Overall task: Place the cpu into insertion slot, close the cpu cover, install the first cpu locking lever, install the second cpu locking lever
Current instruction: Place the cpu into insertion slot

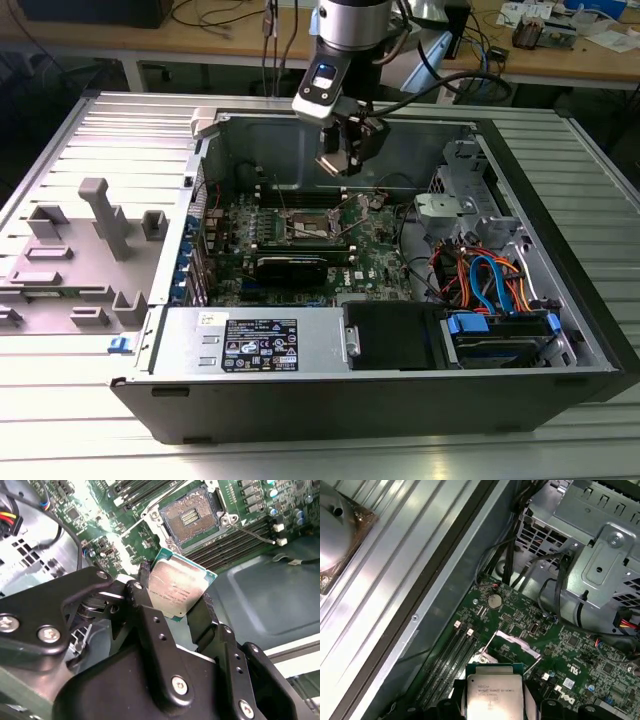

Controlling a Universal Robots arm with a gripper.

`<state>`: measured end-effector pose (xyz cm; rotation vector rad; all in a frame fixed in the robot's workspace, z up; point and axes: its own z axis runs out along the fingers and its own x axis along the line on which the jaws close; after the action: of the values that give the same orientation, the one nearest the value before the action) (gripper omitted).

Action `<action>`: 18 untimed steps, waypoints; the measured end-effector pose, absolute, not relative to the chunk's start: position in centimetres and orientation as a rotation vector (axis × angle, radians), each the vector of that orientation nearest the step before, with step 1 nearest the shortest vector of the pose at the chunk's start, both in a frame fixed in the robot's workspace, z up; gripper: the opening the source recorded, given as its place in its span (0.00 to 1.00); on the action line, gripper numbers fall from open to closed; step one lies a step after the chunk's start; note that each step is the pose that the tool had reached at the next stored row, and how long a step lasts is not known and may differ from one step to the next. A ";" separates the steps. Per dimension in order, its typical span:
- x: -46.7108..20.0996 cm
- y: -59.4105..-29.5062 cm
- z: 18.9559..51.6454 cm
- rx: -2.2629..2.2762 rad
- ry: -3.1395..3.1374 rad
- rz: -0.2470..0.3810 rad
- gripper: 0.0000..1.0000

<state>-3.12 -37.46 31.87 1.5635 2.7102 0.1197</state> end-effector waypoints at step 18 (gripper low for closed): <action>-3.2 -37.5 29.8 1.797 2.583 0.086 0.54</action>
<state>-3.23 -37.46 29.76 1.7970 2.5833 0.0856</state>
